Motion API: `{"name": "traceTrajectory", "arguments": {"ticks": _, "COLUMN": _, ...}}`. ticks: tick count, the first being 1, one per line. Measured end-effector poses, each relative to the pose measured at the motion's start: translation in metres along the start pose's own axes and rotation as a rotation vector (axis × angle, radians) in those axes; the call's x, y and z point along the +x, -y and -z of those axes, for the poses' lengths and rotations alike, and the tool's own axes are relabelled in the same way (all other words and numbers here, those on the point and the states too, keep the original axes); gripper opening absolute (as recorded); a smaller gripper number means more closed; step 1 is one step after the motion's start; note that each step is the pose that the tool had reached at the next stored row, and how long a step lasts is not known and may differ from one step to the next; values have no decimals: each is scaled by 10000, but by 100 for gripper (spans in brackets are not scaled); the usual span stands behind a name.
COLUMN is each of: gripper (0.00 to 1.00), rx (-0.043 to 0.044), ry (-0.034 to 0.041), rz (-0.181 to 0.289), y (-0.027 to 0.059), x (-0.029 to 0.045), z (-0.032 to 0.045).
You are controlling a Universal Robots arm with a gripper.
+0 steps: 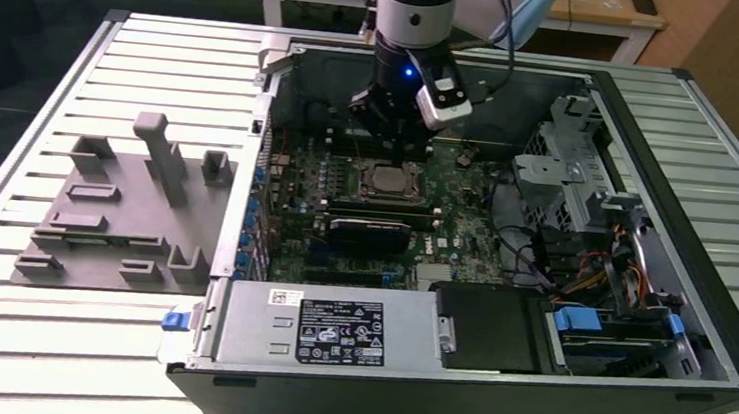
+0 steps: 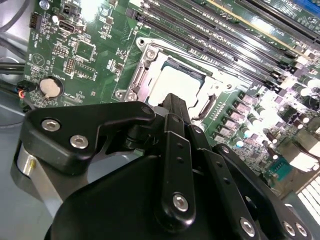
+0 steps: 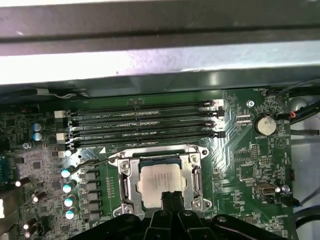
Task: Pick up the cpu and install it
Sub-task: 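Close the cpu cover, then install the first cpu locking lever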
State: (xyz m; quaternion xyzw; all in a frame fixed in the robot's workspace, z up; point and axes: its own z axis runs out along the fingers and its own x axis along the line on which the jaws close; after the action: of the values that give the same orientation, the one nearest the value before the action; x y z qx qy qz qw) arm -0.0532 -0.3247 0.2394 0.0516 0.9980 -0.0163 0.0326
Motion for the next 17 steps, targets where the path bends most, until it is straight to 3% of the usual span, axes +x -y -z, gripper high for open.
{"name": "traceTrajectory", "arguments": {"ticks": 3, "gripper": 11, "rx": 1, "ry": 0, "rz": 0, "y": 1, "x": -3, "z": 36}}
{"name": "traceTrajectory", "arguments": {"ticks": 11, "gripper": 11, "rx": 1, "ry": 0, "rz": 1, "y": 2, "x": -1, "z": 48}}
{"name": "traceTrajectory", "arguments": {"ticks": 17, "gripper": 11, "rx": 0, "ry": 0, "rz": 0, "y": 6, "x": 43, "z": 51}}
